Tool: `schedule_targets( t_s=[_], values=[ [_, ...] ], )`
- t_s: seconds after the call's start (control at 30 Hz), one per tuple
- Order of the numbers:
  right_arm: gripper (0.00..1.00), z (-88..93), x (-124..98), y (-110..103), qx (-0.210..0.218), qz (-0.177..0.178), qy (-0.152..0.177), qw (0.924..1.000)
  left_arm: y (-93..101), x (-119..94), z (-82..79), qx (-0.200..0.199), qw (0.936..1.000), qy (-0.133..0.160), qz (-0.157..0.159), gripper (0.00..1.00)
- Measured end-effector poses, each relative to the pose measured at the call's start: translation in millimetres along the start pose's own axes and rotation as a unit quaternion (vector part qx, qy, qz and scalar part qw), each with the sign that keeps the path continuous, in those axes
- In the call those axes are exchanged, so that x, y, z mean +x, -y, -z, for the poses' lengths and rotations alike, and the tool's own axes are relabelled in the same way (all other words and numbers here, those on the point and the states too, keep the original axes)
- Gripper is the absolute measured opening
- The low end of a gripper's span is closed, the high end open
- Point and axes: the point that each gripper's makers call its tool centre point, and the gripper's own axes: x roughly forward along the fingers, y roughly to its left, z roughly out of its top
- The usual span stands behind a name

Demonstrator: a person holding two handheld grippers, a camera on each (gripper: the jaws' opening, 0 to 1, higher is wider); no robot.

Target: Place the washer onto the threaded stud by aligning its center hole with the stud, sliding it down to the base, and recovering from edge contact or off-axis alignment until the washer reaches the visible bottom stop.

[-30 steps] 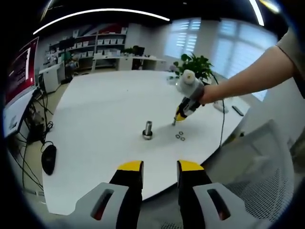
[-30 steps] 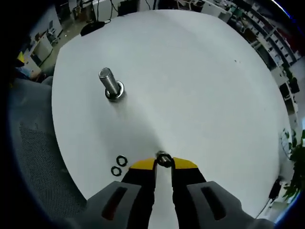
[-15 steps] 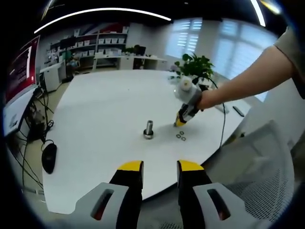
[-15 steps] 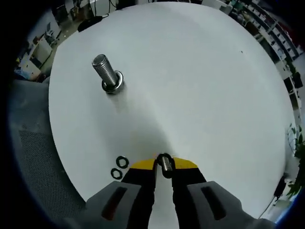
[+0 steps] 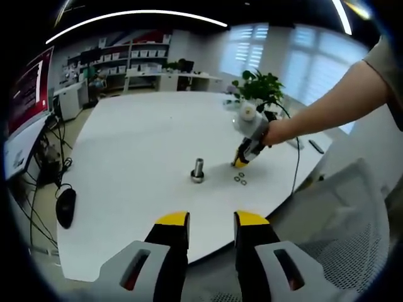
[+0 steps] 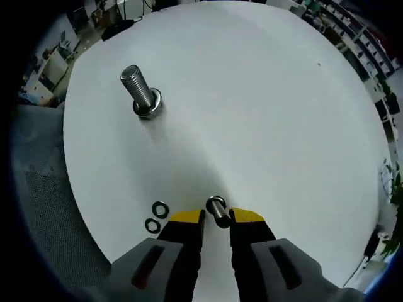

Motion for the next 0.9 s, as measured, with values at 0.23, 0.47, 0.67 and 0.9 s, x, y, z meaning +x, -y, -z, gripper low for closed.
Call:
schedule_targets(
  t_s=[0.23, 0.47, 0.67, 0.9],
  values=[
    [0.21, 13.7, -6, -5, 0.017, -0.003, -0.002, 0.9998, 1.2, 0, -1.0, 0.002, 1.0, 0.002, 0.003, 0.26],
    [0.21, 20.3, -4, -29, -0.008, -0.017, -0.015, 0.9997, 0.5, -1, -1.4, 0.004, 1.0, 0.004, 0.001, 0.26],
    [0.21, 13.7, -1, -34, -0.005, -0.027, -0.009, 0.9996, 1.5, 0, -0.5, 0.007, 1.0, 0.001, 0.003, 0.26],
    [0.18, 13.2, 2, -40, -0.011, -0.029, -0.008, 0.9995, 0.6, 0, 0.7, 0.008, 1.0, -0.003, 0.0, 0.26]
  ],
)
